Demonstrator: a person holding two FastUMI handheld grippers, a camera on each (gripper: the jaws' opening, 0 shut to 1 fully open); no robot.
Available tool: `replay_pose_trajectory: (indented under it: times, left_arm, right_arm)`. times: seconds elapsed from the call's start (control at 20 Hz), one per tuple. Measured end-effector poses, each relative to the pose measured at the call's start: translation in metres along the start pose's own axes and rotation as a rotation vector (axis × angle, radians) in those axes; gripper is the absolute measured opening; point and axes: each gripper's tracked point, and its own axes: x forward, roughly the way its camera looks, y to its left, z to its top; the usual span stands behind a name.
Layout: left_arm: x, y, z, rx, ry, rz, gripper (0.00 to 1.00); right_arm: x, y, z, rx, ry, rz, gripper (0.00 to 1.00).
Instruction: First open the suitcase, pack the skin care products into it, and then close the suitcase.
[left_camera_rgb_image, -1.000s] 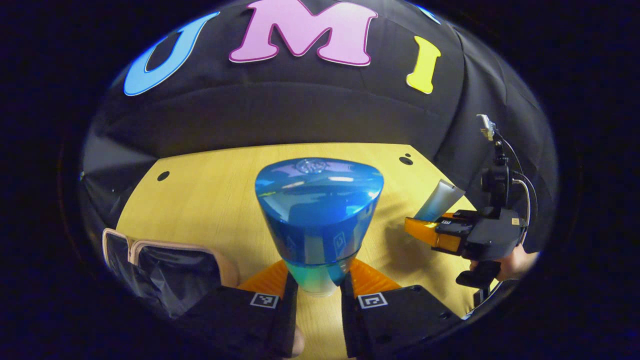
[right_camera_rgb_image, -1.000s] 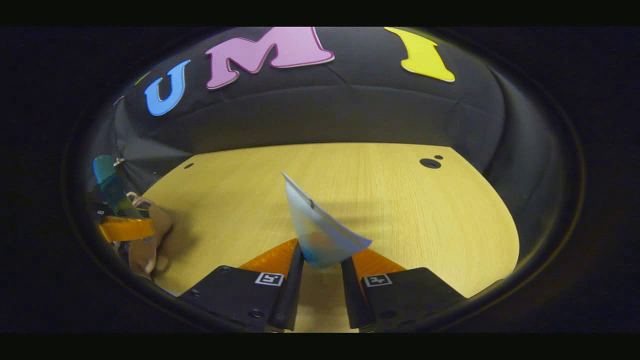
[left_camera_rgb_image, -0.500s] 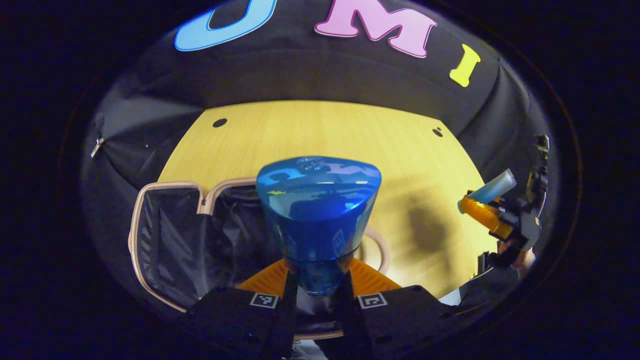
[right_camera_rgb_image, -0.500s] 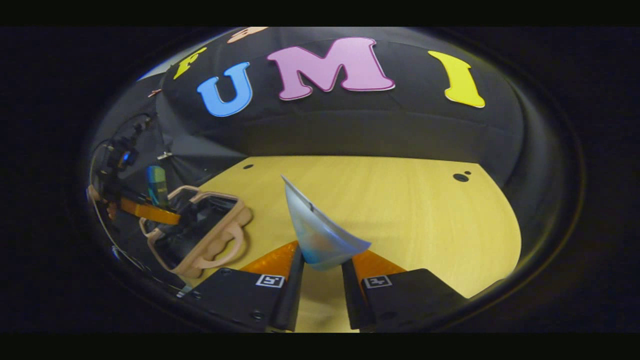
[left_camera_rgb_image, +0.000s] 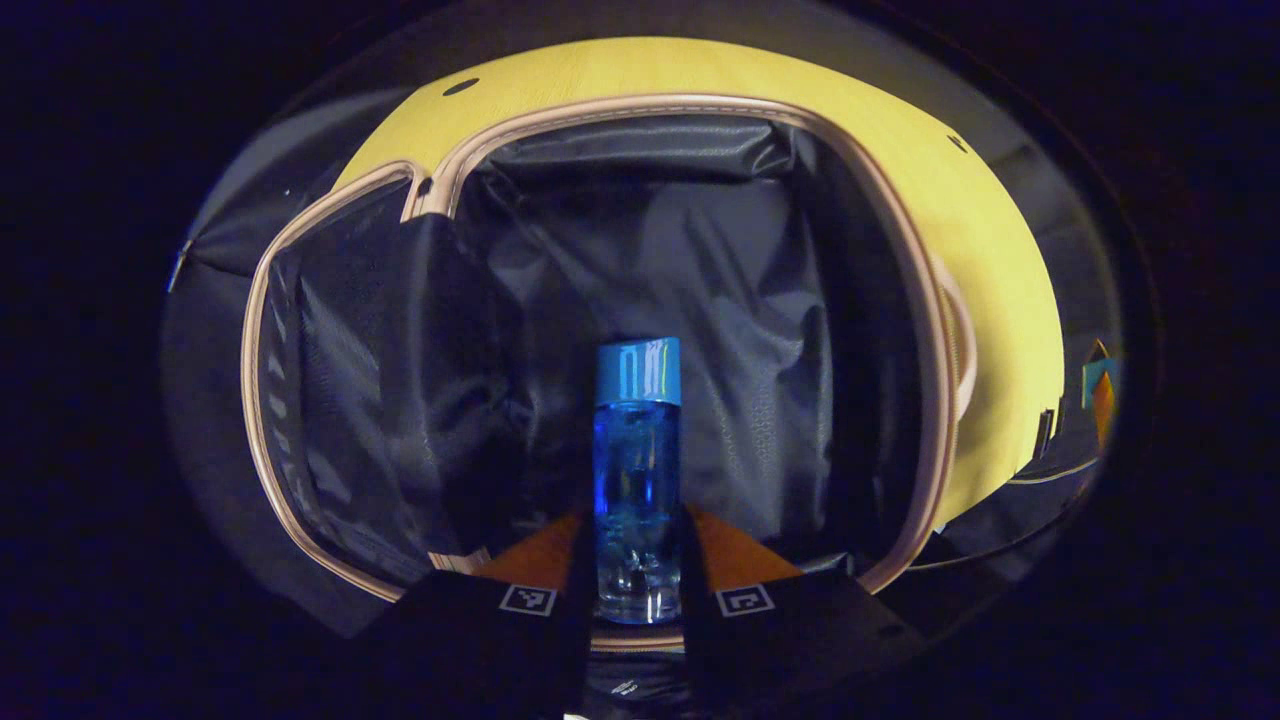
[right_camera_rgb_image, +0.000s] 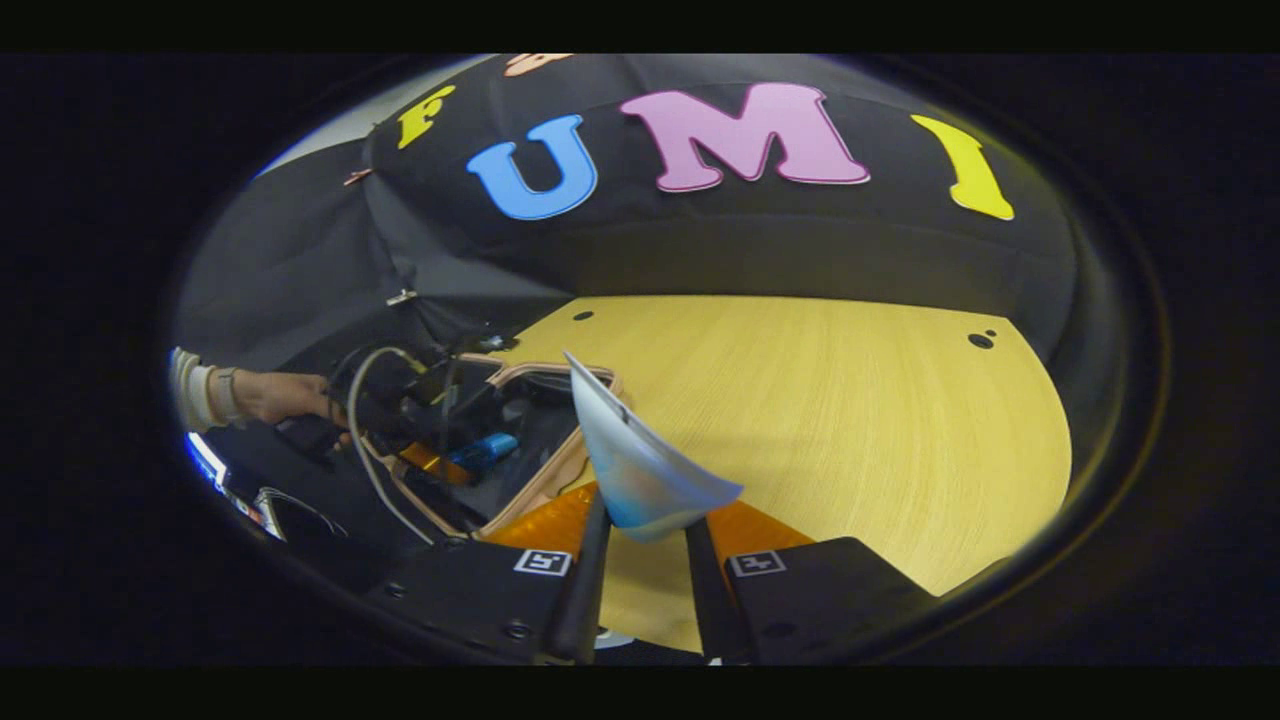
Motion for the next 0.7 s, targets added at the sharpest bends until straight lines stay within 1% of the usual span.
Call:
replay_pose_trajectory:
  times: [0.05, 0.1, 0.15, 0.2, 0.25, 0.3, 0.35, 0.4, 0.45, 0.5, 0.55, 0.6, 0.7]
  left_arm:
    - [0.003, -0.001, 0.001, -0.011, -0.006, -0.009, 0.46]
    - [0.004, -0.001, 0.001, -0.015, -0.014, -0.023, 0.43]
    - [0.006, 0.000, -0.001, -0.020, -0.019, -0.036, 0.43]
    - [0.007, 0.000, -0.003, -0.022, -0.018, -0.045, 0.43]
    - [0.009, 0.001, -0.005, -0.026, -0.014, -0.050, 0.40]
    - [0.010, 0.003, -0.006, -0.023, -0.011, -0.050, 0.48]
    - [0.006, 0.006, -0.006, -0.015, -0.024, -0.038, 0.45]
    - [0.000, 0.010, -0.002, 0.000, -0.061, -0.025, 0.48]
    - [-0.007, 0.010, 0.005, 0.019, -0.104, -0.024, 0.54]
    - [-0.016, 0.009, 0.009, 0.026, -0.147, -0.029, 0.81]
    - [-0.027, 0.010, 0.013, 0.033, -0.199, -0.031, 0.87]
    - [-0.041, 0.012, 0.019, 0.032, -0.262, -0.029, 0.98]
    - [-0.075, 0.006, 0.018, 0.010, -0.393, -0.064, 0.99]
  right_arm:
    - [-0.002, 0.005, -0.002, -0.026, 0.003, -0.002, 0.42]
    - [-0.004, 0.011, -0.004, -0.050, 0.009, -0.005, 0.42]
    - [-0.003, 0.018, -0.006, -0.065, 0.017, -0.003, 0.42]
    - [0.000, 0.025, -0.009, -0.067, 0.034, 0.007, 0.42]
    - [0.006, 0.035, -0.013, -0.063, 0.059, 0.024, 0.42]
    - [0.012, 0.044, -0.018, -0.056, 0.092, 0.042, 0.42]
    - [0.016, 0.054, -0.022, -0.051, 0.129, 0.059, 0.42]
    - [0.023, 0.064, -0.024, -0.045, 0.156, 0.075, 0.42]
    - [0.028, 0.077, -0.025, -0.036, 0.178, 0.099, 0.42]
    - [0.036, 0.091, -0.025, -0.024, 0.203, 0.124, 0.42]
    - [0.043, 0.106, -0.025, -0.014, 0.227, 0.154, 0.42]
    - [0.053, 0.119, -0.025, -0.005, 0.254, 0.178, 0.42]
    - [0.076, 0.140, -0.033, 0.037, 0.321, 0.208, 0.42]
